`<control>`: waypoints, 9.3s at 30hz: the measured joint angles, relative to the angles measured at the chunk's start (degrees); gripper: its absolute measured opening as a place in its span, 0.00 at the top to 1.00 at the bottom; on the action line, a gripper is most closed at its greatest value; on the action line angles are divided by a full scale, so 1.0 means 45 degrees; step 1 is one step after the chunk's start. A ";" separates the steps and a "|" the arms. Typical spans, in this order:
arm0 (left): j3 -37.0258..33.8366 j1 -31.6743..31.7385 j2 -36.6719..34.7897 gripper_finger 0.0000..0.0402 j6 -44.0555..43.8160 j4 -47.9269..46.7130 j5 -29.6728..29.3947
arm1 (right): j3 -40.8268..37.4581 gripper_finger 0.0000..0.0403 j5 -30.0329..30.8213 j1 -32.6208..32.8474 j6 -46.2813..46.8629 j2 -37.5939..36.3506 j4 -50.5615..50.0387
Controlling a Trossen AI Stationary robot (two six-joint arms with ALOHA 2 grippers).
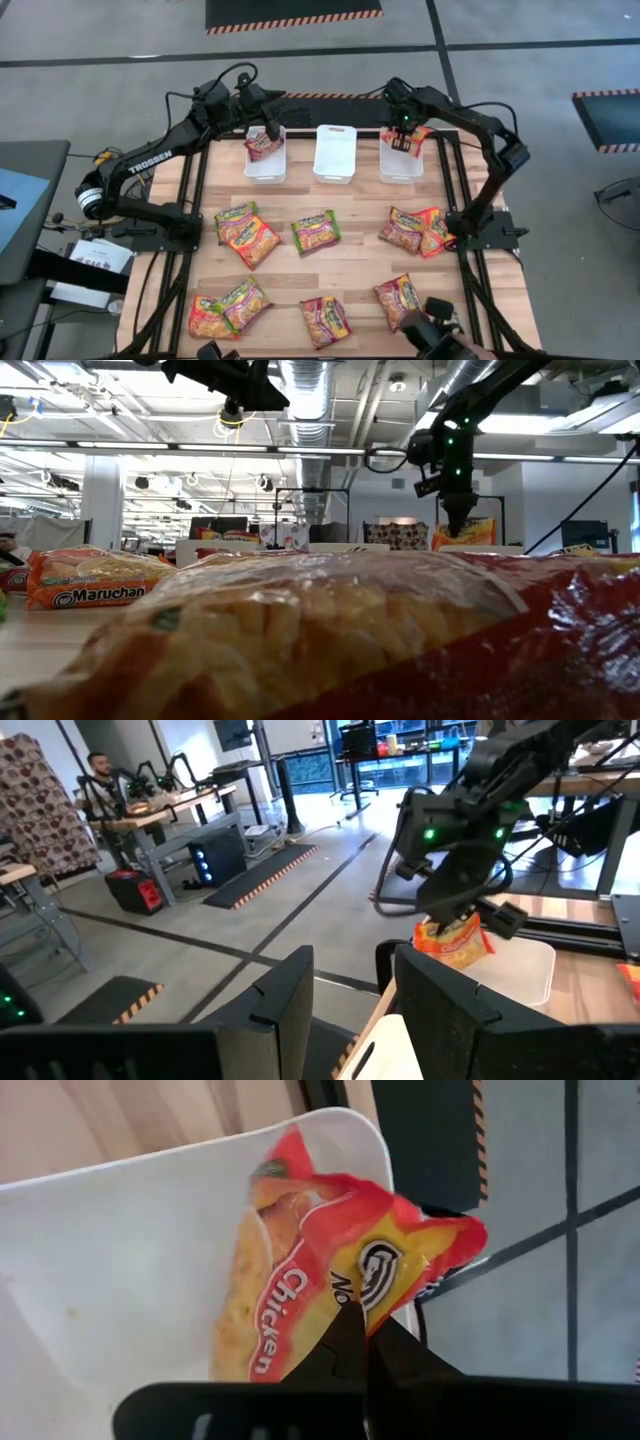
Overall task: Sort Maruchan noodles
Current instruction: Put the orange noodle pack into the right white bin, then put the green noodle pack into the middle white bin
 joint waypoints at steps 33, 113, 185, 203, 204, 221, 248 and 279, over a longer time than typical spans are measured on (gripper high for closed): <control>0.0005 0.0000 -0.0010 0.67 0.0322 -0.0050 0.0067 | 0.0010 0.62 0.1102 0.0369 0.0499 0.0664 0.0891; -0.0112 -0.4781 -0.2001 0.67 -0.7688 -1.4215 0.3273 | 0.0792 0.59 -0.3303 1.4837 1.6024 -0.3334 -0.5113; -0.7539 -1.5282 -0.1724 0.67 -2.1435 -0.6345 0.2433 | 0.0777 0.59 -0.2526 1.5472 1.6330 -0.3283 -0.5043; -0.8704 -1.5807 -0.1513 0.67 -2.2851 -0.4100 0.2515 | 0.0777 0.59 -0.2531 1.5458 1.6203 -0.3283 -0.5048; -0.8704 -1.5839 -0.1439 0.67 -2.2851 -0.4067 0.2529 | 0.0777 0.59 -0.2531 1.5458 1.6203 -0.3283 -0.5048; -0.8699 -1.5839 0.0291 0.87 -2.1908 -0.1195 0.2885 | 0.0777 0.59 -0.2516 1.4920 1.6209 -0.3283 -0.5077; -0.8310 -1.3831 0.0267 1.00 -1.9210 0.1292 0.2533 | 0.0777 0.59 -0.3601 1.4525 1.5374 -0.3287 -0.3012; -0.8296 -1.6936 -0.1977 1.00 -2.2257 -0.0692 0.1823 | 0.0772 0.59 -0.4181 1.4540 1.6686 -0.0902 0.3526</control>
